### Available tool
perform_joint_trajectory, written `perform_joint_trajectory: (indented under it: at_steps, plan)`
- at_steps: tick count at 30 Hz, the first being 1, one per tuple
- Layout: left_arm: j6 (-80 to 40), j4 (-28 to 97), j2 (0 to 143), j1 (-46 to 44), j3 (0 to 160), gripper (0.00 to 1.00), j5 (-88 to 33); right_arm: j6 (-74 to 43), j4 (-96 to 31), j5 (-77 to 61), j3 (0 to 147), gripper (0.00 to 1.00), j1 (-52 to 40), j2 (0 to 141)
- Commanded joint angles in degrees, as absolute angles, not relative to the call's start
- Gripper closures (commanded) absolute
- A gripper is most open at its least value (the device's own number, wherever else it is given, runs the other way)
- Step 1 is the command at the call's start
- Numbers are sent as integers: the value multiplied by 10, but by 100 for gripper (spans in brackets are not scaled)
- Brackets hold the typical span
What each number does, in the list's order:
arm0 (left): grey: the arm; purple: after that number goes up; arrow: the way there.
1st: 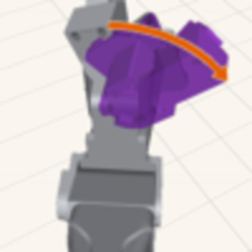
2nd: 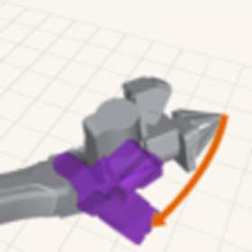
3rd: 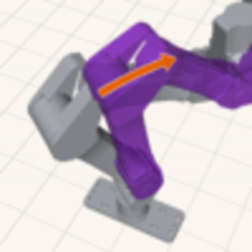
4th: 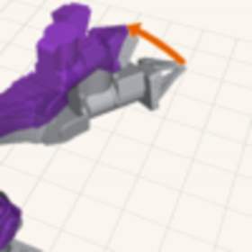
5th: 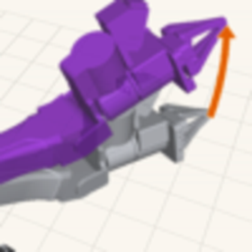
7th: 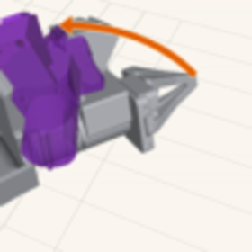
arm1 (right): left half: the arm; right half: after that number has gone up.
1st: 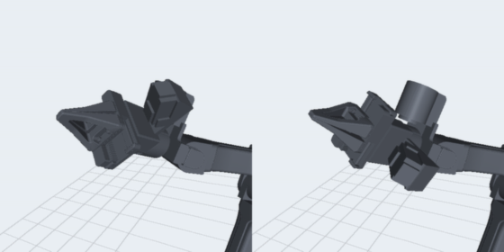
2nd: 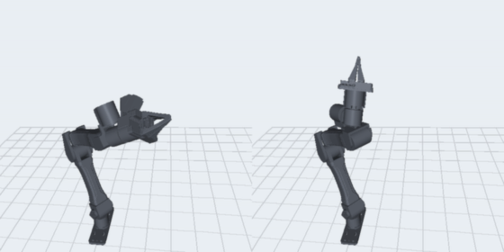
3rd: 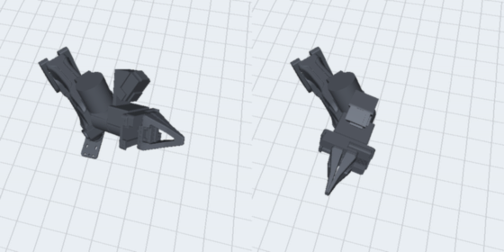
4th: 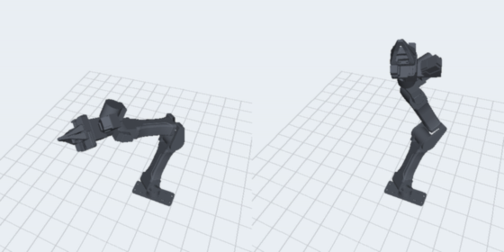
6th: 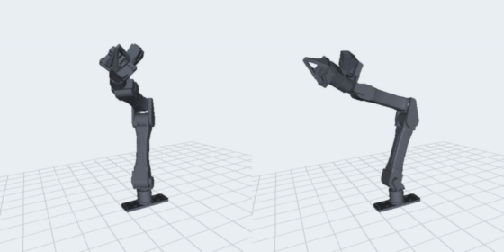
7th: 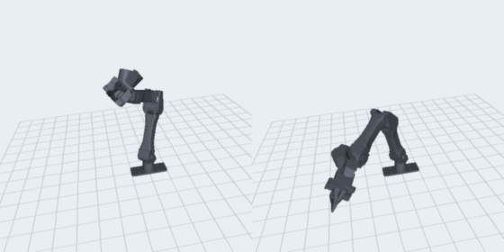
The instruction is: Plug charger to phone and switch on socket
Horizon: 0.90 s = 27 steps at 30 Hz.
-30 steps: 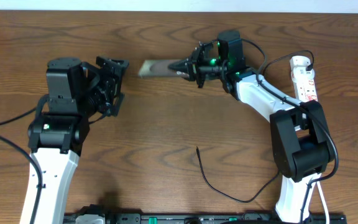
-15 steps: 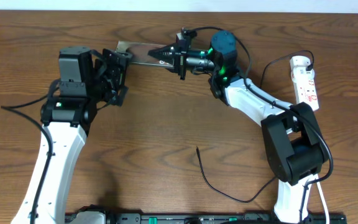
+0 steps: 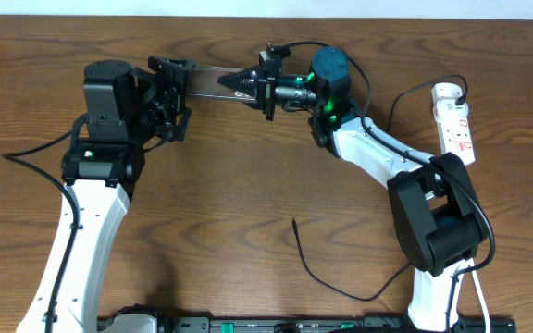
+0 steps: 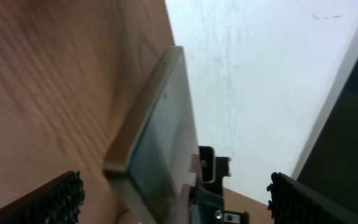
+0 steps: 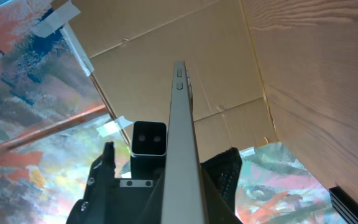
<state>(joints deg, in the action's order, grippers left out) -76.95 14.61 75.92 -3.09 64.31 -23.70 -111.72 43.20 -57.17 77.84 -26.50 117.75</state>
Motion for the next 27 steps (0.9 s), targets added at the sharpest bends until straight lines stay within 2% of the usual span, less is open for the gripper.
perform_joint_trajectory:
  at_steps: [1, 12, 24, 26, 27]
  plan:
    - [-783, 131, 759, -28, 643, 6, -245, -1122, 440, -563, 786, 99, -272, 1173]
    - [-783, 99, 760, -28, 639, 7, -244, -1174, 503, -510, 786, 99, -291, 1173]
    - [-781, 69, 760, -28, 639, 7, -233, -1175, 504, -466, 786, 99, -298, 1173]
    - [-780, 70, 761, -28, 638, 7, -231, -1175, 504, -464, 786, 99, -298, 1173]
    - [-778, 70, 762, -28, 638, 11, -231, -1175, 504, -462, 786, 99, -298, 1173]
